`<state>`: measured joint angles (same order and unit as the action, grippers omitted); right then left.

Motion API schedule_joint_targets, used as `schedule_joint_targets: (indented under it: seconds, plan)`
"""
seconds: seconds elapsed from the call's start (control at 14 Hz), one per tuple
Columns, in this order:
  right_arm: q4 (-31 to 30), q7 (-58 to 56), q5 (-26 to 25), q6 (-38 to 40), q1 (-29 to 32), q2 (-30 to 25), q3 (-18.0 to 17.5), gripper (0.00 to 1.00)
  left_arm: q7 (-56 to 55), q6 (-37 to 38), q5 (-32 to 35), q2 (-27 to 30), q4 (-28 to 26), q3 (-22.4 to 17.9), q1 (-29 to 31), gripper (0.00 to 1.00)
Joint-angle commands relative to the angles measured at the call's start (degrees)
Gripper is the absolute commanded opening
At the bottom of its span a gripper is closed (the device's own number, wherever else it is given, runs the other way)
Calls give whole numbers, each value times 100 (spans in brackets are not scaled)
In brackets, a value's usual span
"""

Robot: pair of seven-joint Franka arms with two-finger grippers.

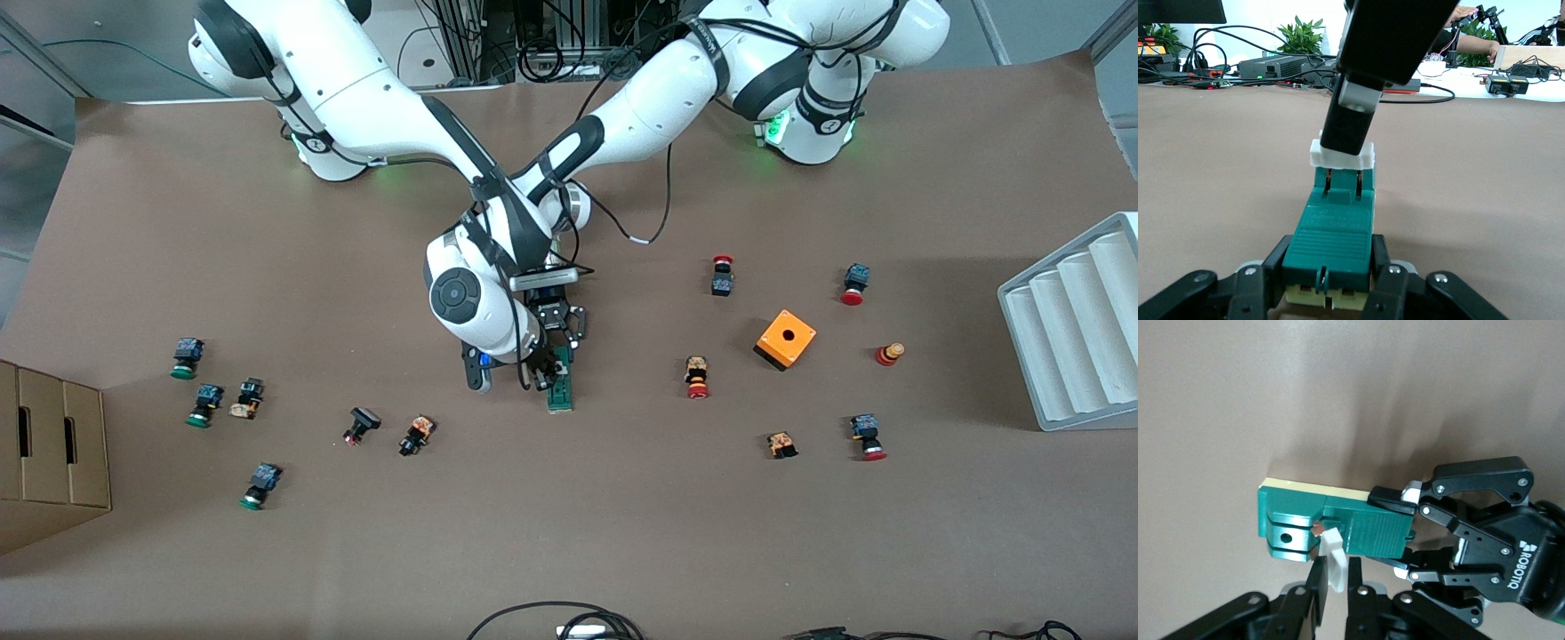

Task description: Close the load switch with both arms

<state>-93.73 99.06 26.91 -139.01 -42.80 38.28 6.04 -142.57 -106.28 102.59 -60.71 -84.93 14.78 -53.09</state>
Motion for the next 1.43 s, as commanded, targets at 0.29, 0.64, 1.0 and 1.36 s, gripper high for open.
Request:
schedule_joint_targets:
  seconds: [0.29,0.64,1.0,1.36]
  plan:
    - [338,-106,130,-179,79,197,-7,10,36,-6,86,-64,152,34,-8,51]
    - [557,-106,131,-179,114,373,2,10,28,-6,86,-64,143,34,-8,51]
    - [909,-106,148,-179,176,680,-7,10,54,-6,86,-55,161,34,0,51]
    - [1164,-106,148,-179,193,909,-7,10,45,-6,86,-55,152,34,-8,51]
